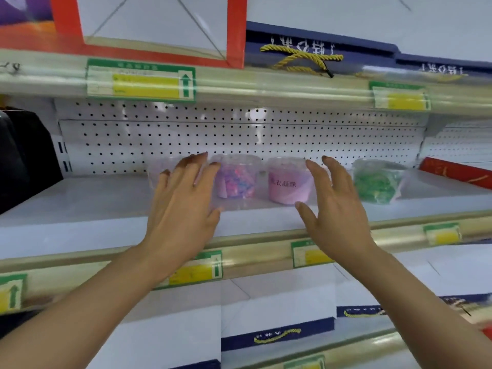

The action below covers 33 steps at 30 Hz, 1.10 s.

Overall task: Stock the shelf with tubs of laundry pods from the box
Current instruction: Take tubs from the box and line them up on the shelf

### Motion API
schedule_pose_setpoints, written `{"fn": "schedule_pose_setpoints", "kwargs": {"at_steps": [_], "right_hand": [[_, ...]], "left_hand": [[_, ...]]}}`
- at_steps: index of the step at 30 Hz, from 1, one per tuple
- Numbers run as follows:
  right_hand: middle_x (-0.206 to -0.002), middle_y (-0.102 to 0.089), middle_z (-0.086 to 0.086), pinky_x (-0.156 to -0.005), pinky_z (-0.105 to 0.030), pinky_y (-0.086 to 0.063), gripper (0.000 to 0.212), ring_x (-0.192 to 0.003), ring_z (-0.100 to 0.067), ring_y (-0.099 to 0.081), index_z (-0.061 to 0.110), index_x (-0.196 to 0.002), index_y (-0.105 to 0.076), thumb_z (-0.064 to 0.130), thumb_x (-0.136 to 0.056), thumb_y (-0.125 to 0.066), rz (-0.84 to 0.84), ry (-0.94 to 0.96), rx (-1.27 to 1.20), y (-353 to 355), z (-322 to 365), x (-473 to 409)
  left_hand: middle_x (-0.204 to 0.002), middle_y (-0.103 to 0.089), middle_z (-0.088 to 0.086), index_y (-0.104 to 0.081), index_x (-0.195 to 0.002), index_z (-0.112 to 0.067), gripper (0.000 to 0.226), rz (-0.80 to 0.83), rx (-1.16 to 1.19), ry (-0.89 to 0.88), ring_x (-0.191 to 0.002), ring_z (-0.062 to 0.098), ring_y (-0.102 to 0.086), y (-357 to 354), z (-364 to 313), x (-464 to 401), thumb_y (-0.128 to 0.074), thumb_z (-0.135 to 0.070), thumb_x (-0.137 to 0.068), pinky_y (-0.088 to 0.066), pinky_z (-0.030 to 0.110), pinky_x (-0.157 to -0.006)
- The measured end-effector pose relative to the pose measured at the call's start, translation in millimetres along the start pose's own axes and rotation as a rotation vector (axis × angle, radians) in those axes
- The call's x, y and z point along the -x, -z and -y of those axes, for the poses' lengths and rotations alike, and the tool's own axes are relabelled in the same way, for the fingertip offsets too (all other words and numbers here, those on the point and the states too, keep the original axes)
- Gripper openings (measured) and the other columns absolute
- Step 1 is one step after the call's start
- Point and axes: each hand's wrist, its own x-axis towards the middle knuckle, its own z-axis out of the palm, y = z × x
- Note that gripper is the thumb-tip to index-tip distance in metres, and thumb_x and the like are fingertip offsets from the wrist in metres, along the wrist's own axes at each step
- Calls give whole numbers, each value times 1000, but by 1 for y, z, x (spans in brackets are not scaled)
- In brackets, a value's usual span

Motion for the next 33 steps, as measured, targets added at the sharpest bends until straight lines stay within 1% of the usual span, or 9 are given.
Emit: {"fn": "schedule_pose_setpoints", "kwargs": {"at_steps": [4, 6, 8, 13, 16, 21, 27, 30, 33], "right_hand": [[-128, -49, -19, -72, -38, -52, 49, -107, -38, -56, 5, -125, -50, 13, -80, -66, -35, 42, 18, 21, 5, 42], [-120, -52, -16, -55, -30, -47, 46, -90, -34, -60, 7, -122, -51, 18, -79, -61, -1, 22, 38, 30, 4, 65], [-115, -56, -14, -49, -25, -41, 46, -84, -33, -62, 6, -120, -52, 18, -77, -63, 52, -18, 77, 35, 0, 91], [-103, -62, -13, -45, -24, -37, 50, -73, -32, -64, 6, -112, -59, 15, -67, -79, 302, -158, 182, 39, -24, 163], [-98, -62, -12, -48, -22, -30, 48, -74, -30, -64, 7, -109, -60, 18, -66, -80, 430, -213, 254, 39, -44, 202], [-127, -45, -8, -64, -30, -35, 45, -115, -28, -48, 12, -130, -42, 26, -89, -56, 562, -358, 246, 41, -77, 252], [-135, -40, -11, -70, -38, -47, 50, -111, -30, -51, 11, -135, -38, 28, -90, -54, 685, -389, 211, 39, -144, 289], [-139, -36, -9, -76, -35, -45, 51, -115, -27, -48, 14, -138, -33, 29, -92, -50, 757, -338, 173, 29, -190, 305], [-131, -42, -9, -77, -36, -44, 45, -112, -28, -50, 13, -134, -38, 26, -92, -49, 852, -288, 102, 15, -239, 326]], "left_hand": [[-108, -66, 8, -58, -116, -11, 50, -11, 250, -138, -100, 30, -61, 3, -49, 19, -67, -21, -68, -49, 38, -79], [-100, -68, 5, -60, -112, -13, 45, 21, 331, -184, -91, 28, -63, -2, -72, 30, -62, -22, -68, -52, 35, -69], [-95, -69, 3, -61, -110, -14, 39, 79, 398, -214, -87, 28, -64, -9, -94, 43, -60, -22, -72, -51, 35, -62], [-118, -59, -8, -46, -127, -27, 36, 368, 475, -186, -111, 18, -52, -35, -140, 82, -50, -31, -91, -47, 35, -81], [-118, -59, -9, -45, -124, -28, 33, 483, 476, -185, -108, 18, -54, -56, -160, 103, -47, -34, -92, -47, 34, -80], [-118, -60, -10, -44, -124, -30, 35, 654, 455, -181, -107, 20, -57, -89, -196, 133, -52, -35, -90, -46, 33, -81], [-118, -60, -7, -45, -124, -29, 35, 783, 410, -166, -109, 20, -57, -126, -251, 157, -51, -37, -90, -47, 34, -83], [-121, -59, -8, -44, -127, -31, 38, 850, 413, -82, -110, 17, -56, -152, -283, 173, -52, -39, -90, -47, 34, -87], [-119, -59, -8, -44, -126, -30, 37, 907, 359, 57, -110, 17, -55, -179, -319, 197, -51, -39, -91, -45, 31, -81]]}}
